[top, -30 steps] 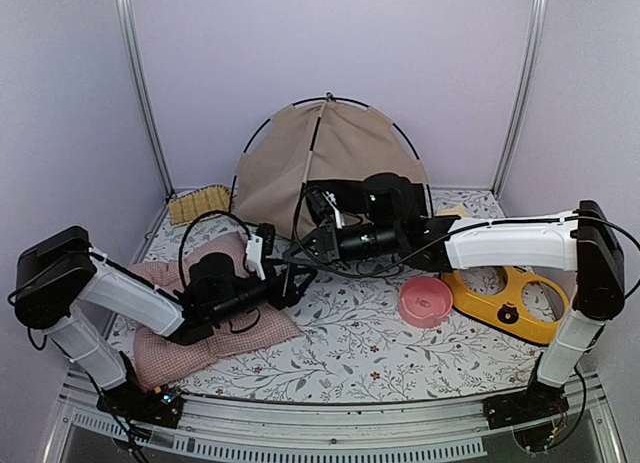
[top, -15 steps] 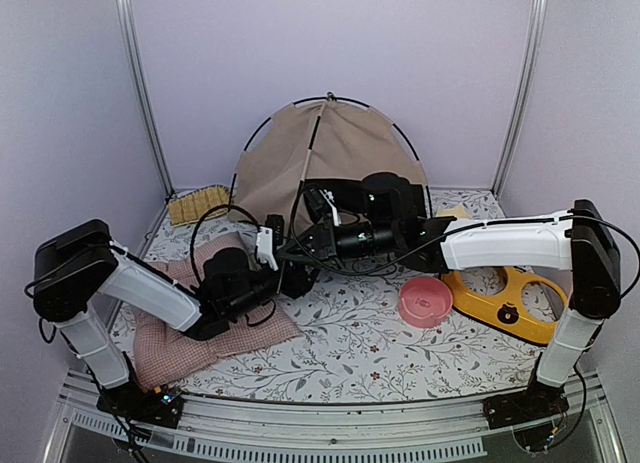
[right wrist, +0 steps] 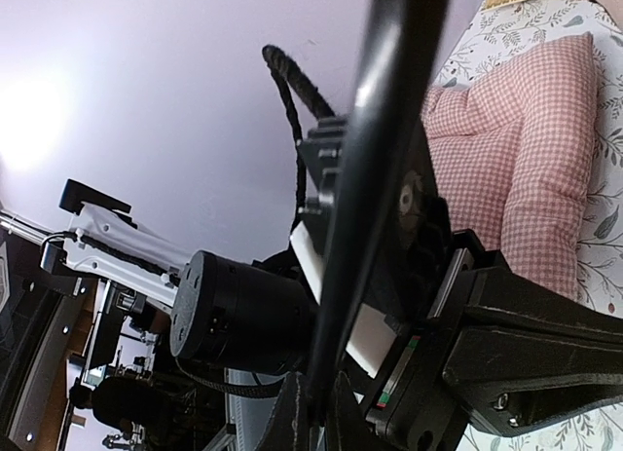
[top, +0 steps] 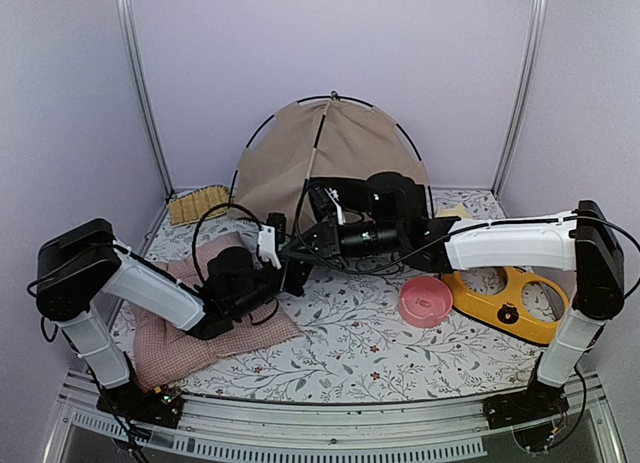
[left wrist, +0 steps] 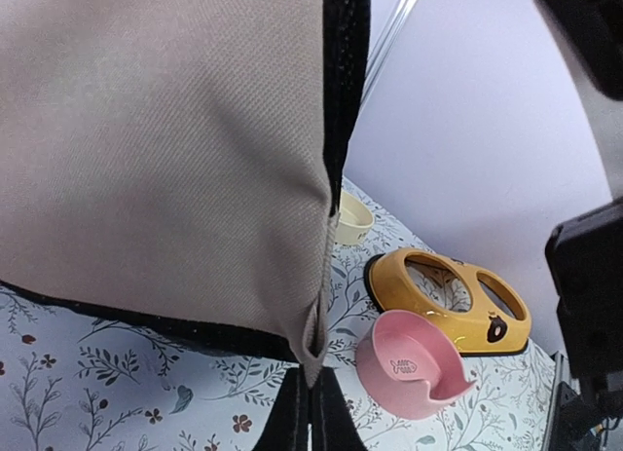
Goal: Set up the pet tent
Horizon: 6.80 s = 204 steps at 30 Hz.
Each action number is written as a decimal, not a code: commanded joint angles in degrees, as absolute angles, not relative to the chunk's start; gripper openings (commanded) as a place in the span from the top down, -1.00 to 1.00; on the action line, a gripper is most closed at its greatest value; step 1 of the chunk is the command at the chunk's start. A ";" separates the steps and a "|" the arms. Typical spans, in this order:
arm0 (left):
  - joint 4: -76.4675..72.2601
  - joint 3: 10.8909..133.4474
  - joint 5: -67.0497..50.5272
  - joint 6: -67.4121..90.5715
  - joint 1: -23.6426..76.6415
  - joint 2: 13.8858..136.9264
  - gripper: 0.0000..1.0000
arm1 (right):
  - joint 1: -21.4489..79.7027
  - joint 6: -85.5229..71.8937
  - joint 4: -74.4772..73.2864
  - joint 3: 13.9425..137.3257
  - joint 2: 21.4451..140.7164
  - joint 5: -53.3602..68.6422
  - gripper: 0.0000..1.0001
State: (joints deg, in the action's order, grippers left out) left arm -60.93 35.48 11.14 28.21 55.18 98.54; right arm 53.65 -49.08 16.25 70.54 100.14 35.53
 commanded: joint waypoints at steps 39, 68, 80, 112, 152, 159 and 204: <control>-47.00 26.28 28.77 12.28 68.34 86.39 1.00 | 50.37 -41.77 18.81 66.35 93.68 9.31 1.00; -44.04 26.90 30.95 7.74 71.48 83.71 1.00 | 50.33 -41.98 19.69 66.90 95.09 3.94 1.00; -42.87 27.58 30.19 6.79 71.78 82.91 1.00 | 50.30 -42.58 19.86 66.31 96.14 3.39 1.00; -30.09 31.51 28.27 8.35 71.78 78.11 1.00 | 50.37 -44.67 23.81 57.70 92.65 2.21 1.00; -27.99 32.70 27.71 7.54 71.67 79.22 1.00 | 50.40 -46.93 29.50 61.17 93.99 7.20 1.00; -27.42 32.44 27.92 7.91 71.67 78.44 1.00 | 50.35 -47.11 29.71 60.57 94.36 6.61 1.00; -26.89 32.78 27.75 7.80 71.70 76.88 1.00 | 49.19 -47.64 29.97 57.45 94.24 4.64 1.00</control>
